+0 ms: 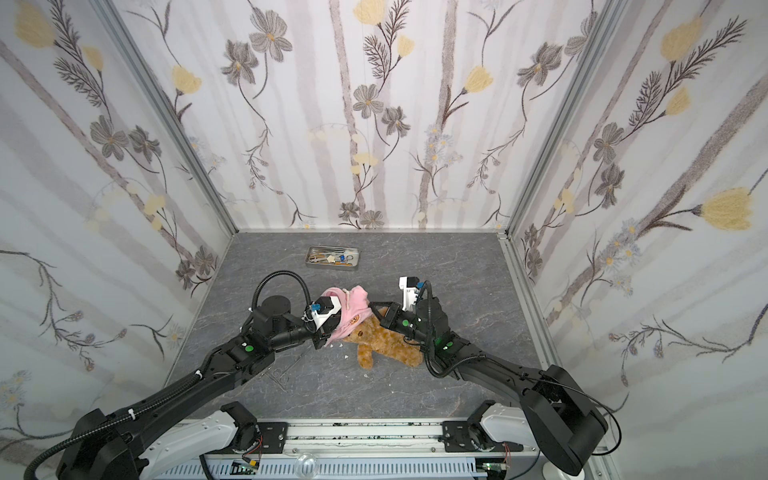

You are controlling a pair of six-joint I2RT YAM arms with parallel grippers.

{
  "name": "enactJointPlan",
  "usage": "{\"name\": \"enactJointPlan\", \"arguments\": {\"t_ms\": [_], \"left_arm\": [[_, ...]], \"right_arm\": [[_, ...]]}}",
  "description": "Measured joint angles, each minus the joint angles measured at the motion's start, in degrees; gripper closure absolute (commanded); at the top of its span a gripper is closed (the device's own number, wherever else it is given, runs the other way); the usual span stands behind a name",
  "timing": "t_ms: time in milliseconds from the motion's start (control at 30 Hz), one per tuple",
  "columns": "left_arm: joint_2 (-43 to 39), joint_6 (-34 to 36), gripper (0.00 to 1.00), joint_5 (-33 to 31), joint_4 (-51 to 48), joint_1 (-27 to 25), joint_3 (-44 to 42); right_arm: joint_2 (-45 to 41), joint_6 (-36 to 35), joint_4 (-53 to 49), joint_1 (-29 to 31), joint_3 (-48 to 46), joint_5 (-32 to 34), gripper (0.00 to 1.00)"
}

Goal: Dress the teddy bear

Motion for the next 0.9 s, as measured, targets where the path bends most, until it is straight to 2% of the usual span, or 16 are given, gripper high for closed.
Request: {"name": "enactJointPlan", "arguments": {"t_ms": [300, 633, 900], "left_arm": [[-2.05, -5.03, 1.0, -1.92, 1.29, -0.04, -1.79], [0.37, -8.24, 1.0, -13.53, 3.76, -0.11, -1.73], [2.49, -10.03, 1.0, -19.85, 3.67, -1.27, -0.61]], "right_arm": [[2.54, -3.17, 0.07, -0.15, -0.24, 0.83, 1.0], [0.92, -8.81, 1.36, -0.87, -0.92, -2.47, 1.0], [4.0, -7.54, 6.1, -0.87, -1.33, -5.42, 1.0]]}}
